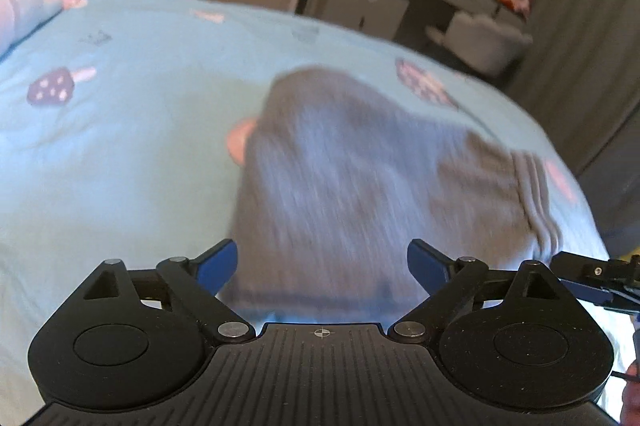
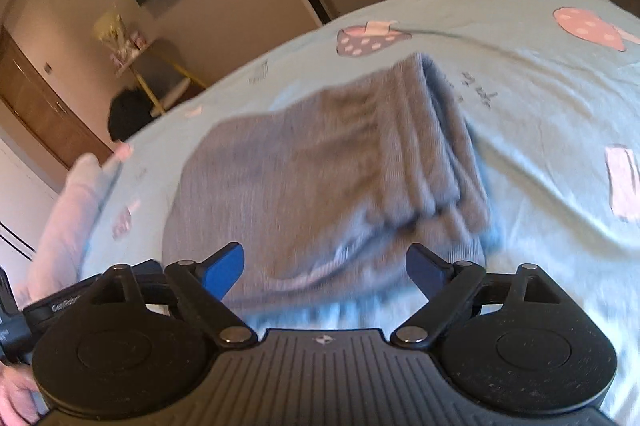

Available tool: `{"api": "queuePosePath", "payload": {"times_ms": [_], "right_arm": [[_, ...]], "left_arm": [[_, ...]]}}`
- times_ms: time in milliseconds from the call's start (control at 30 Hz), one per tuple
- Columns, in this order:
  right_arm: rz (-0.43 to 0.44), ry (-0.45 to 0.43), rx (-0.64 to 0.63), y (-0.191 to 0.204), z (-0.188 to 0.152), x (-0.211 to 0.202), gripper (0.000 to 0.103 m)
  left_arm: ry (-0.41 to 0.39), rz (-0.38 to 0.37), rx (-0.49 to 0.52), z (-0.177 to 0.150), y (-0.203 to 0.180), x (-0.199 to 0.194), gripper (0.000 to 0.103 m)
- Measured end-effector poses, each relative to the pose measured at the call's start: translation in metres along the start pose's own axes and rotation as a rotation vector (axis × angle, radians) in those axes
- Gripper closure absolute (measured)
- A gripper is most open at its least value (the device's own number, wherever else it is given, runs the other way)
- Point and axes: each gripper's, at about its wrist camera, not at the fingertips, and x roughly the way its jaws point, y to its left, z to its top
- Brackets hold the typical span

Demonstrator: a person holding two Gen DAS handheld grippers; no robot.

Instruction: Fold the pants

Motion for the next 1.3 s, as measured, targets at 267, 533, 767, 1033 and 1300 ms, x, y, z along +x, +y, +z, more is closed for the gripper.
{"api": "queuePosePath", "payload": {"times_ms": [267, 533, 767, 1033, 1300], "right_arm": [[-0.137, 0.003, -0.209, 0.025, -0.047, -0.032, 0.006], [-0.185, 0.017, -0.294, 0.036, -0.08, -0.044, 0.005], [-0.221, -0.015, -0.365, 0.04, -0.097, -0.038, 0.004], [-0.281, -0.056, -0.382, 0.026, -0.118, -0.027, 0.004], [-0.269, -0.125, -0.38, 0.026, -0.119, -0.026, 0.004]], "left_arm": [[0.03, 0.018, 0.094, -0.036, -0.027, -0.022, 0.007], [0.054, 0.066, 0.135, -0.061, -0.037, -0.028, 0.006], [0.031, 0.117, 0.176, -0.072, -0.037, -0.025, 0.004], [0.012, 0.125, 0.13, -0.081, -0.021, -0.009, 0.003], [0.023, 0.128, 0.177, -0.087, -0.026, -0.002, 0.003]]}}
